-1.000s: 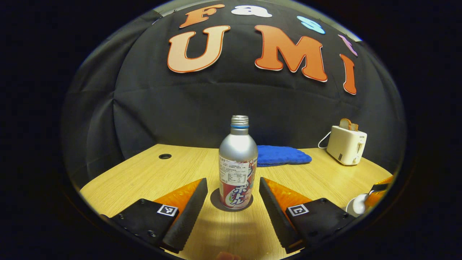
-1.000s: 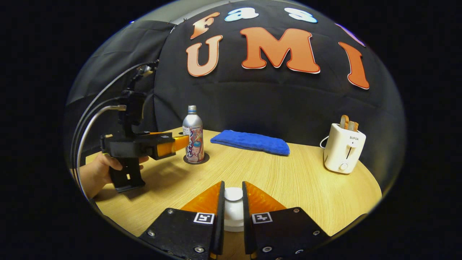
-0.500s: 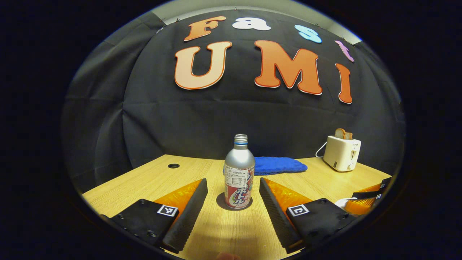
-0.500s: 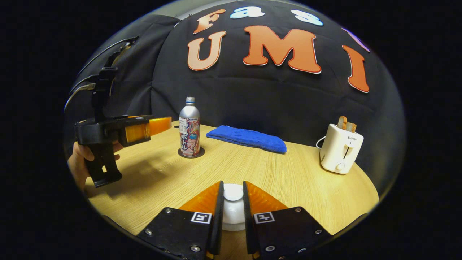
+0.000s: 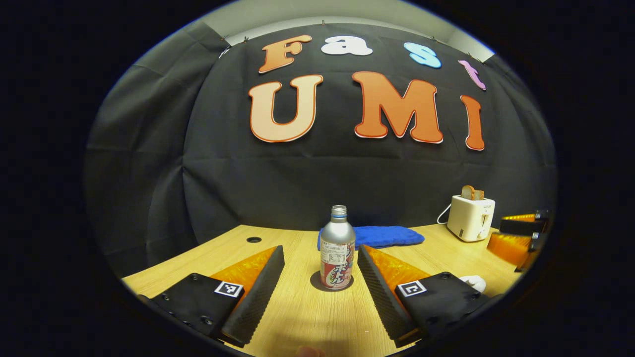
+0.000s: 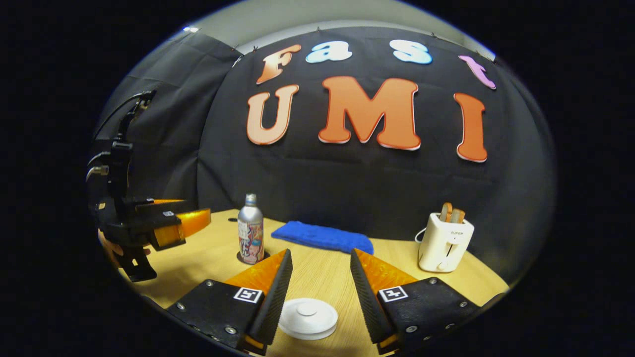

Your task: Open the teacup lid with one hand, grasp the water bottle and pour water into the teacup with the other hand; after pouring, place the water bottle on the coaster and then close the teacup lid.

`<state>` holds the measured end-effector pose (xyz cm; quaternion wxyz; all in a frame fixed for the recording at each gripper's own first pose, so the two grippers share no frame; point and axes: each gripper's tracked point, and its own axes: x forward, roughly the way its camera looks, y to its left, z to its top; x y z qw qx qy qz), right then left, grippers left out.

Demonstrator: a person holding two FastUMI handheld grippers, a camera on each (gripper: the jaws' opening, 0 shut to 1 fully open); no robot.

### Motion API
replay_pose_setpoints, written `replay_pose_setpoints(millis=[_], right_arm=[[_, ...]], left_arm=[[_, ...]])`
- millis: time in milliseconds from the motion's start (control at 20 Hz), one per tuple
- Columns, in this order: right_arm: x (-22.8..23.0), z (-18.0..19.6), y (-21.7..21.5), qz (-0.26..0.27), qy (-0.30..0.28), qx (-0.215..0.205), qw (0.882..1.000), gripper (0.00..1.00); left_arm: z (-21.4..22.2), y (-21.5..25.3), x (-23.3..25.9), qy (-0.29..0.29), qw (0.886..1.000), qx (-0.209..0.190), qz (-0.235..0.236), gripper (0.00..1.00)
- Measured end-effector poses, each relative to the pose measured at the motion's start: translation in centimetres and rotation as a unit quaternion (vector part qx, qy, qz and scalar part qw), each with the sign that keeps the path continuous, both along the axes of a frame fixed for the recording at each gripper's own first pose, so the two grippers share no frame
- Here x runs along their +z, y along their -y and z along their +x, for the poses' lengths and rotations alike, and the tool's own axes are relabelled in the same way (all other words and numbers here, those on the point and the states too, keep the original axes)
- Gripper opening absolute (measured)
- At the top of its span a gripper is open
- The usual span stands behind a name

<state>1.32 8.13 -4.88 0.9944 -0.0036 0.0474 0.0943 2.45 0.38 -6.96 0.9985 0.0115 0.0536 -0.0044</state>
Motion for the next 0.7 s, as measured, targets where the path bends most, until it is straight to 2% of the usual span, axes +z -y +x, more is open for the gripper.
replay_pose_setpoints(millis=[200,250,500,700], right_arm=[[4.3,-0.4,1.3,0.007,0.055,-0.018,0.998,0.80],[5.0,-0.5,1.6,0.008,0.062,-0.022,0.998,0.81],[6.0,-0.8,3.8,0.002,0.079,-0.054,0.995,0.87],[6.2,-0.9,4.8,0.000,0.082,-0.067,0.994,0.88]], left_arm=[[-1.1,0.3,2.3,0.022,1.000,-0.006,-0.001,0.97],[-1.4,0.3,2.9,0.028,1.000,-0.006,0.000,1.00],[-2.6,0.6,3.8,0.055,0.998,-0.006,0.005,1.00],[-3.0,0.6,4.2,0.069,0.998,-0.008,-0.001,1.00]])
